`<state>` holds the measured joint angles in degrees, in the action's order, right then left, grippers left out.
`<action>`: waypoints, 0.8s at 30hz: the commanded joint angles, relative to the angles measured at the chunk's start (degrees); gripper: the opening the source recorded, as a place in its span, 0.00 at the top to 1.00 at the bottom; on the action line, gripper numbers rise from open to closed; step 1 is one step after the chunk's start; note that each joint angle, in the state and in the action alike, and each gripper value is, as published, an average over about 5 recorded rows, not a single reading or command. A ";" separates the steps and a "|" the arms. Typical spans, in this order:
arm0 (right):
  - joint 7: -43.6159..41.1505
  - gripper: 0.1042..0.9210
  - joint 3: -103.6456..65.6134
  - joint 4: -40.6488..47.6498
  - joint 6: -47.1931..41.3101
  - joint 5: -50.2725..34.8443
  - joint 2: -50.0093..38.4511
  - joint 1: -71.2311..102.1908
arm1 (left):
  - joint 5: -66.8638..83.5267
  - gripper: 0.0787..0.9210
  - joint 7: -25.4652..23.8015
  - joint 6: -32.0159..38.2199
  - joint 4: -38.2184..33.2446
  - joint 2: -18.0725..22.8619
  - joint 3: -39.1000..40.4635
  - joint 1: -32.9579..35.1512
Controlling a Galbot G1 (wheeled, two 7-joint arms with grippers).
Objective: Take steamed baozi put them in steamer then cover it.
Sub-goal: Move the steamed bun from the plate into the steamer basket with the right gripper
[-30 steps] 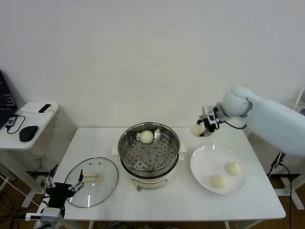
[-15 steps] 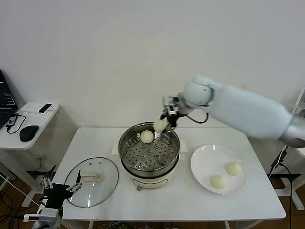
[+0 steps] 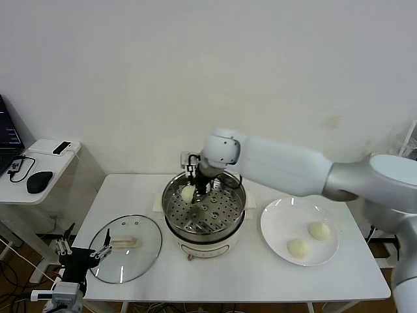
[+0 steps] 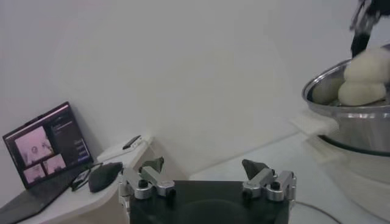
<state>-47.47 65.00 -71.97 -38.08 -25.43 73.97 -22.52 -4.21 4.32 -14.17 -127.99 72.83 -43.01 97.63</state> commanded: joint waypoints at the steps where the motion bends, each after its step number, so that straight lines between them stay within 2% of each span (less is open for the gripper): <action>1: 1.68 0.41 1.56 4.76 -2.09 0.39 6.66 2.71 | 0.11 0.12 -0.02 0.02 0.08 -0.03 -0.11 -0.09; 12: 1.70 0.40 0.96 5.74 -2.09 0.13 6.99 2.61 | 0.50 0.12 -0.03 0.06 0.43 -0.26 -0.20 -0.44; 16: -2.35 0.31 0.40 3.67 -0.84 0.48 4.43 0.24 | 0.50 0.12 -0.03 0.05 0.42 -0.25 -0.15 -0.43; 20: -10.79 0.18 -0.37 2.25 5.44 4.41 0.32 -3.79 | 0.49 0.12 -0.04 0.03 0.41 -0.29 -0.22 -0.38; 24: -16.50 0.12 -0.48 0.23 10.71 8.82 -5.19 -8.01 | 0.65 0.12 -0.07 -0.03 0.01 -0.54 -0.48 -0.21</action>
<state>-50.98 64.95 -68.91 -36.98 -23.57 77.14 -23.07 -3.57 4.28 -14.17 -127.83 72.33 -43.47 97.40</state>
